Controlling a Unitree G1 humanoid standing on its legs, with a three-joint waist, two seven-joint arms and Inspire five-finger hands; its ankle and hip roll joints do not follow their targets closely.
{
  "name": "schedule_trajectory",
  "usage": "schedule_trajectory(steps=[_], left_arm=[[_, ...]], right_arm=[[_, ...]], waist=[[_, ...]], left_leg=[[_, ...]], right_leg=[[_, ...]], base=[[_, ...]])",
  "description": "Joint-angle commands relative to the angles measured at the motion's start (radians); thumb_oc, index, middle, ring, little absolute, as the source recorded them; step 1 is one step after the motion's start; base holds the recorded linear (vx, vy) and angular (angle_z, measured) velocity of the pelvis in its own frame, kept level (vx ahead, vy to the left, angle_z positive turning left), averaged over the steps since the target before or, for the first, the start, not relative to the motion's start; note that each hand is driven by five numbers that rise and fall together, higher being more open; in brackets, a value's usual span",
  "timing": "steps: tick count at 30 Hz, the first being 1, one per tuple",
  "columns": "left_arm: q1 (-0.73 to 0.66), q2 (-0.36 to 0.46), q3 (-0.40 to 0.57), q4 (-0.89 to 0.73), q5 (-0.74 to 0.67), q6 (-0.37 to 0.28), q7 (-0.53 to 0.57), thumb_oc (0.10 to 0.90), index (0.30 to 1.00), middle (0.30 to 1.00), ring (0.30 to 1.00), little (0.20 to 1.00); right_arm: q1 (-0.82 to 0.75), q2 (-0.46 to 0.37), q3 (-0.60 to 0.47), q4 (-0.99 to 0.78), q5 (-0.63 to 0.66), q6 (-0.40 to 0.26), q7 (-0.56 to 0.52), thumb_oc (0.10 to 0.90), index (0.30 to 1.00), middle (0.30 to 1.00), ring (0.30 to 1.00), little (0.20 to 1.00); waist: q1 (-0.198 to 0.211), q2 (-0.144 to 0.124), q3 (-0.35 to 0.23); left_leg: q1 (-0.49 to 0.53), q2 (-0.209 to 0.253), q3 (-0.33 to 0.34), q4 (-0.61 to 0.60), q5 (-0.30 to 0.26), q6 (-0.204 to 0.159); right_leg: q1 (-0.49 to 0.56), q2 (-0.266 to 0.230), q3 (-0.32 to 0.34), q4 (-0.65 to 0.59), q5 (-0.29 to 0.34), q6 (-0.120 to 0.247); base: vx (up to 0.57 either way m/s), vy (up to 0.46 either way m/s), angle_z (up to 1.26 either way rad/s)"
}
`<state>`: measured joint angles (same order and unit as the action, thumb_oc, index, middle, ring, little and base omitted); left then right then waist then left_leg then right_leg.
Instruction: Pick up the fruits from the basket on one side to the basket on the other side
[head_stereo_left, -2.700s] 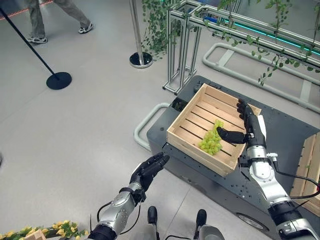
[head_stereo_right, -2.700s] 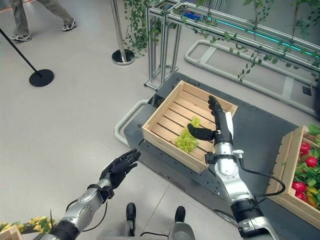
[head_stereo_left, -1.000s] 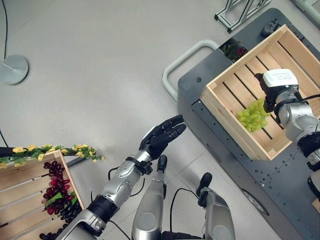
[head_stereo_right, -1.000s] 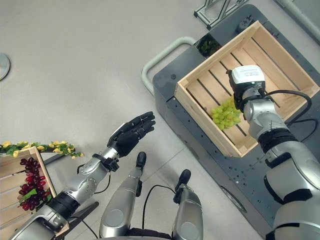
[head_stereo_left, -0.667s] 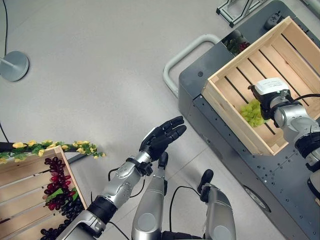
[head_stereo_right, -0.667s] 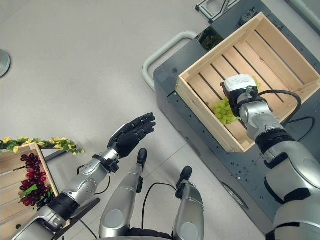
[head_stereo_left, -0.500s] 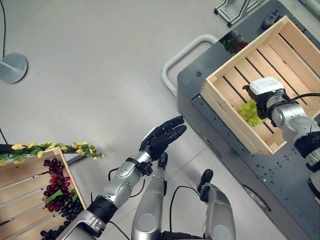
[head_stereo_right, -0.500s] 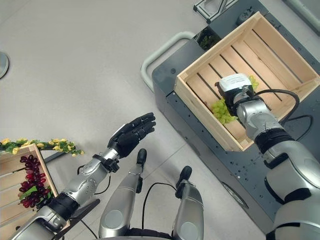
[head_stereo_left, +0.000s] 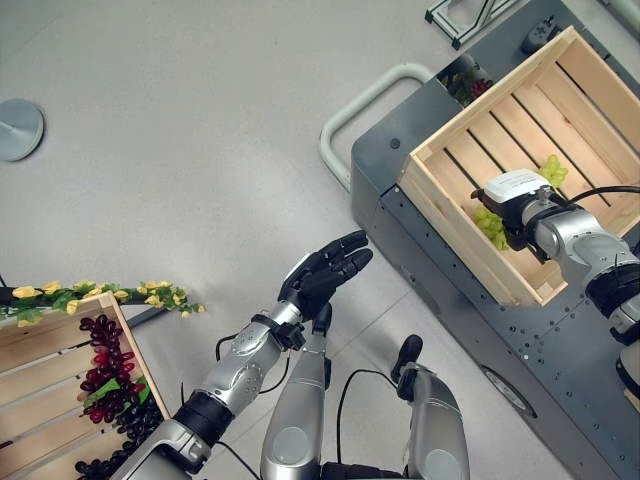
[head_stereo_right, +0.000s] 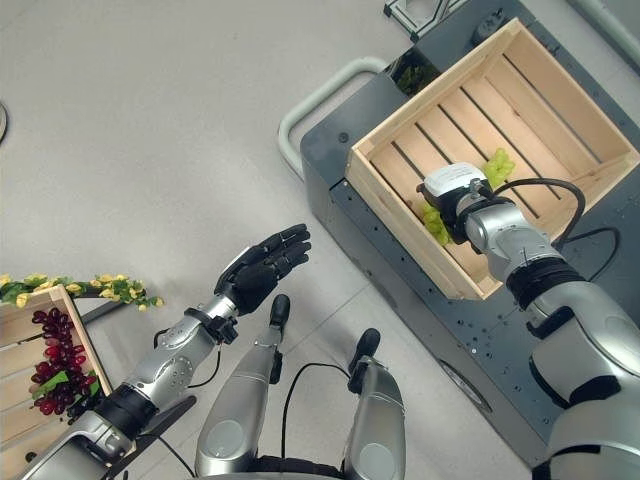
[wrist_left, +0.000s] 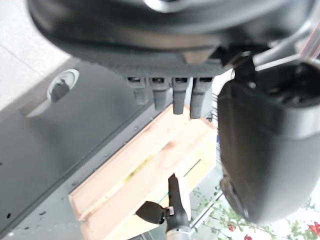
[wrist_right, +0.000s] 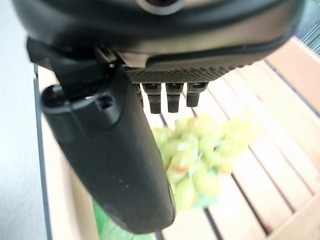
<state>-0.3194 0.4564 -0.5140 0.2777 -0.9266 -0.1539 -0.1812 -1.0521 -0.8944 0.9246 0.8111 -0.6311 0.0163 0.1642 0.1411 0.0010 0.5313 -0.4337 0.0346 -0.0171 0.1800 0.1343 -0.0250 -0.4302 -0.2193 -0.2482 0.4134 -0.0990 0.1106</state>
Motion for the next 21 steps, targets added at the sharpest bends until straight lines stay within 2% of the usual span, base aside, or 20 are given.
schedule_trajectory(steps=[1, 11, 12, 13, 14, 15, 20, 21], left_arm=[[-0.019, -0.013, 0.017, -0.143, -0.030, -0.088, -0.027, 0.800, 0.900, 0.900, 0.900, 0.900], [-0.048, -0.027, 0.012, -0.182, -0.033, -0.096, -0.019, 0.800, 0.900, 0.900, 0.900, 0.900], [-0.039, -0.029, 0.008, -0.189, -0.035, -0.096, -0.014, 0.800, 0.900, 0.900, 0.900, 0.900], [-0.050, -0.028, 0.010, -0.191, -0.034, -0.095, -0.013, 0.800, 0.900, 0.900, 0.900, 0.900], [-0.051, -0.028, 0.010, -0.194, -0.035, -0.096, -0.013, 0.800, 0.900, 0.900, 0.900, 0.900], [-0.040, -0.030, 0.010, -0.202, -0.038, -0.094, -0.011, 0.800, 0.900, 0.900, 0.900, 0.900], [-0.040, -0.030, 0.007, -0.209, -0.041, -0.103, -0.010, 0.800, 0.900, 0.900, 0.900, 0.900], [-0.041, -0.032, 0.006, -0.211, -0.040, -0.110, -0.009, 0.800, 0.900, 0.900, 0.900, 0.900]], right_arm=[[-0.131, -0.072, 0.048, 0.043, -0.033, 0.079, 0.056, 0.800, 0.900, 0.900, 0.900, 0.900], [-0.138, -0.028, 0.034, 0.149, -0.068, 0.161, 0.053, 0.800, 0.900, 0.900, 0.900, 0.900], [-0.128, -0.023, 0.033, 0.155, -0.074, 0.171, 0.048, 0.800, 0.900, 0.900, 0.900, 0.900], [-0.138, -0.025, 0.030, 0.156, -0.075, 0.173, 0.047, 0.800, 0.900, 0.900, 0.900, 0.900], [-0.139, -0.025, 0.027, 0.161, -0.082, 0.178, 0.043, 0.800, 0.900, 0.900, 0.900, 0.900], [-0.127, -0.020, 0.022, 0.174, -0.105, 0.198, 0.030, 0.800, 0.900, 0.900, 0.900, 0.900], [-0.124, -0.014, 0.007, 0.195, -0.136, 0.236, -0.020, 0.800, 0.900, 0.900, 0.900, 0.900], [-0.126, -0.013, 0.004, 0.200, -0.149, 0.252, -0.042, 0.646, 0.669, 0.669, 0.669, 0.669]], waist=[[0.012, 0.003, -0.011], [0.014, 0.025, -0.011], [0.016, 0.030, -0.011], [0.015, 0.029, -0.011], [0.014, 0.032, -0.011], [0.016, 0.040, -0.011], [0.015, 0.048, -0.011], [0.015, 0.051, -0.011]], left_leg=[[-0.027, -0.044, 0.051, 0.184, -0.177, 0.027], [-0.143, -0.055, 0.052, 0.233, -0.178, 0.035], [-0.131, -0.056, 0.048, 0.246, -0.208, 0.031], [-0.156, -0.057, 0.051, 0.239, -0.180, 0.037], [-0.164, -0.058, 0.051, 0.243, -0.181, 0.038], [-0.162, -0.061, 0.049, 0.261, -0.213, 0.036], [-0.197, -0.065, 0.051, 0.285, -0.220, 0.041], [-0.209, -0.067, 0.049, 0.294, -0.223, 0.043]], right_leg=[[-0.018, 0.047, -0.029, -0.001, 0.058, -0.049], [-0.137, 0.034, -0.034, 0.053, 0.063, -0.047], [-0.133, 0.034, -0.024, 0.075, 0.037, -0.037], [-0.153, 0.033, -0.034, 0.062, 0.062, -0.047], [-0.163, 0.031, -0.034, 0.068, 0.062, -0.048], [-0.168, 0.032, -0.022, 0.093, 0.036, -0.038], [-0.203, 0.032, -0.018, 0.111, 0.036, -0.039], [-0.215, 0.033, -0.016, 0.119, 0.035, -0.039]], base=[[-0.03, 0.005, -0.01], [-0.04, -0.004, 0.02], [-0.03, -0.001, 0.00], [0.00, 0.000, 0.00], [-0.05, 0.004, 0.03], [0.00, -0.004, 0.04], [-0.04, 0.002, 0.00], [-0.06, 0.009, 0.00]])
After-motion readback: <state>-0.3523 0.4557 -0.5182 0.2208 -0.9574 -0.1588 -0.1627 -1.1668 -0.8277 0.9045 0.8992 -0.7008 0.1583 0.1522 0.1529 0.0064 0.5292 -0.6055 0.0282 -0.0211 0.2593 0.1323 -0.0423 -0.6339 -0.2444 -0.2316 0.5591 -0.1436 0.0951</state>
